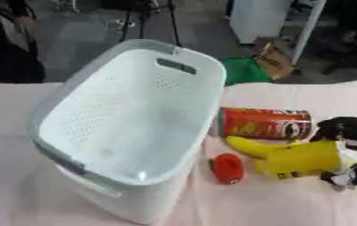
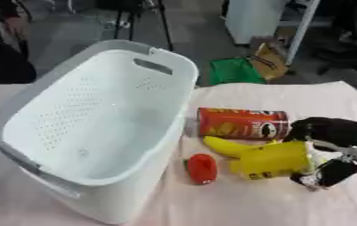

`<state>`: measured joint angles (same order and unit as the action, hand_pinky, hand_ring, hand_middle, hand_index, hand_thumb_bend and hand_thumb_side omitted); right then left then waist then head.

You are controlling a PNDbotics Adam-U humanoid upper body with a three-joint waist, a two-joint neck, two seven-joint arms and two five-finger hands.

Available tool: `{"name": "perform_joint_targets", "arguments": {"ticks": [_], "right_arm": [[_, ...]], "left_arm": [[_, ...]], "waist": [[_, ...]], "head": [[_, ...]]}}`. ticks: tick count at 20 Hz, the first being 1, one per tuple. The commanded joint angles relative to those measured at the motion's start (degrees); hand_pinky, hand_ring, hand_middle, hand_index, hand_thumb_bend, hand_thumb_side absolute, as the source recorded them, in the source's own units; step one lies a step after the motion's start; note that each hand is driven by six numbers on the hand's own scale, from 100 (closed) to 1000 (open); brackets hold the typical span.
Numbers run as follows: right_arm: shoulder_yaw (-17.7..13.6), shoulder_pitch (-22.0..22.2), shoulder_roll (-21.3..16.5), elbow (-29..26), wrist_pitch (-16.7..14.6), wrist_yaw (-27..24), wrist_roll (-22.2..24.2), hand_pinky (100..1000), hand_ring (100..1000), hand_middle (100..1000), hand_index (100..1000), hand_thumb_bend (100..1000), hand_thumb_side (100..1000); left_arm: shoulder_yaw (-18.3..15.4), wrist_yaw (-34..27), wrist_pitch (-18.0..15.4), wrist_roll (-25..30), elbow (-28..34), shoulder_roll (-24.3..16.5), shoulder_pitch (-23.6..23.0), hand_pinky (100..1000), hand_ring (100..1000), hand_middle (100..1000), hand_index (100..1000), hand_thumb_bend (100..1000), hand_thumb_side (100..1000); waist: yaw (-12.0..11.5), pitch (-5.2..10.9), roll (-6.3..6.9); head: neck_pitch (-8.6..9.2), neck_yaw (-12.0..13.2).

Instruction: Pick up objects on the table and place them in the box.

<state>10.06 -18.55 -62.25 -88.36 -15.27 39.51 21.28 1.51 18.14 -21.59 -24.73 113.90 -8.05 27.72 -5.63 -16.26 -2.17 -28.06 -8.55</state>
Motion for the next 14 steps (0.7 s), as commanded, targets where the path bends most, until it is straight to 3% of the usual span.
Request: {"name": "perform_joint_targets", "arguments": {"ticks": [1, 14], "right_arm": [[-1.56, -0.07, -3.62, -1.82, 0.59, -1.04, -0.38, 1000, 1000, 804, 466, 100, 583], [-2.75, 1.26, -7.82, -9.46, 1.88, -2.06, -1.67, 1000, 1000, 791, 458, 100, 560]], "left_arm": [[-0.08, 0.23, 0.04, 0.15, 0.69, -0.12, 0.60, 903, 945, 1000, 1000, 223, 1000], [0.01, 0.35, 0.05, 0.31, 0.69, -0.02, 0.35, 903, 945, 1000, 1000, 224, 1000]], "waist": [[0.19, 1.41, 0.03], [0.47, 2.07, -0.22]], "head": [[0.74, 0.12], [0.87, -0.08]]}}
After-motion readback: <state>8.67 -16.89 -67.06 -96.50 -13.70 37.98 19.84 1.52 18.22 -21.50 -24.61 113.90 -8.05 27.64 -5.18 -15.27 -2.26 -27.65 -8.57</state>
